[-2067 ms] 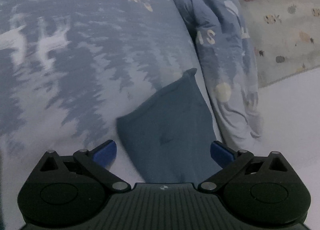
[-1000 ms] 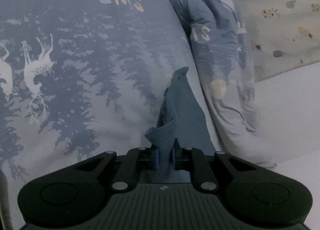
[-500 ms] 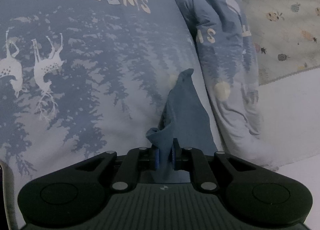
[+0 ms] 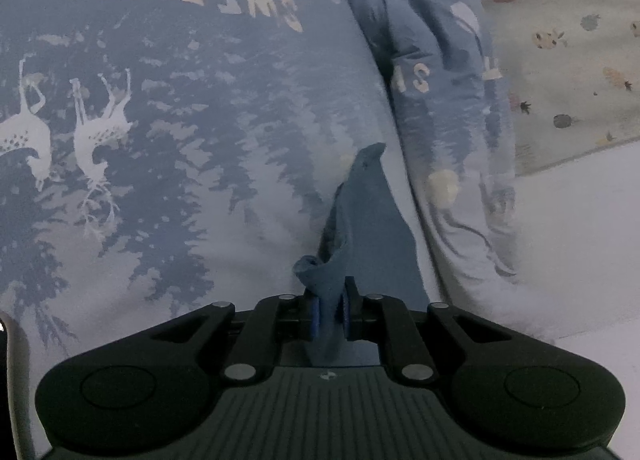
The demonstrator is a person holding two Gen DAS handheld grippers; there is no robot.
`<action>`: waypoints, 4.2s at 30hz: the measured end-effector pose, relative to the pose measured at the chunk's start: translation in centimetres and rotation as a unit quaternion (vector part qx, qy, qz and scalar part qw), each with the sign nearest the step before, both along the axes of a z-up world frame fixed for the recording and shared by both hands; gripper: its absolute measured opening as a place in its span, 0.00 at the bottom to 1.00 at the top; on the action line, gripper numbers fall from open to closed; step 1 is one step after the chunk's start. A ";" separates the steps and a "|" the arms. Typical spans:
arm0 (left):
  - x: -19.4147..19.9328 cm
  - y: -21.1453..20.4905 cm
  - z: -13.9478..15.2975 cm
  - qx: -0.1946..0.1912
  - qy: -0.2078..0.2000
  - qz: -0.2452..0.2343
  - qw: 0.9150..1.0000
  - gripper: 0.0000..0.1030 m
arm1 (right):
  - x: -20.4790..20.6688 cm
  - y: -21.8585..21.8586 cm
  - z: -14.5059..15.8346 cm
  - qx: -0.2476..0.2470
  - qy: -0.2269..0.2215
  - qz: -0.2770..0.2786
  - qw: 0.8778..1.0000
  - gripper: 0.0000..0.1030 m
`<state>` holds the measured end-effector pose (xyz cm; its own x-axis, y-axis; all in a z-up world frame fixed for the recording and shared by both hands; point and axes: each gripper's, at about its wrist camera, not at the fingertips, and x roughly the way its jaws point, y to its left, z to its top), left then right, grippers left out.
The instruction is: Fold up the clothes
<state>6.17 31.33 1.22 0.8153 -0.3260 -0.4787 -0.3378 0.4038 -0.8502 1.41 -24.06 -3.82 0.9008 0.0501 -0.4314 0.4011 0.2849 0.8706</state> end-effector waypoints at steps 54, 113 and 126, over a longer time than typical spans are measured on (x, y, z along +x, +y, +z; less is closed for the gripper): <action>6.0 -7.1 4.9 0.085 -0.026 0.063 0.994 0.06 | 10.7 -7.8 8.2 -0.115 -0.001 0.129 0.985 0.15; -17.9 3.3 13.1 0.183 -0.091 -0.056 0.977 1.00 | -14.6 40.9 3.4 -0.687 -0.155 0.421 0.572 1.00; -14.2 4.2 11.8 0.162 -0.073 -0.066 0.982 1.00 | -10.8 40.4 3.6 -0.632 -0.121 0.409 0.647 0.76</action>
<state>-8.08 35.55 13.01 0.8435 -0.2840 -0.4558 -0.1476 0.6934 -0.7052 -9.36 16.37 -0.24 0.8443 0.2977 -0.4455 -0.4392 0.8609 -0.2570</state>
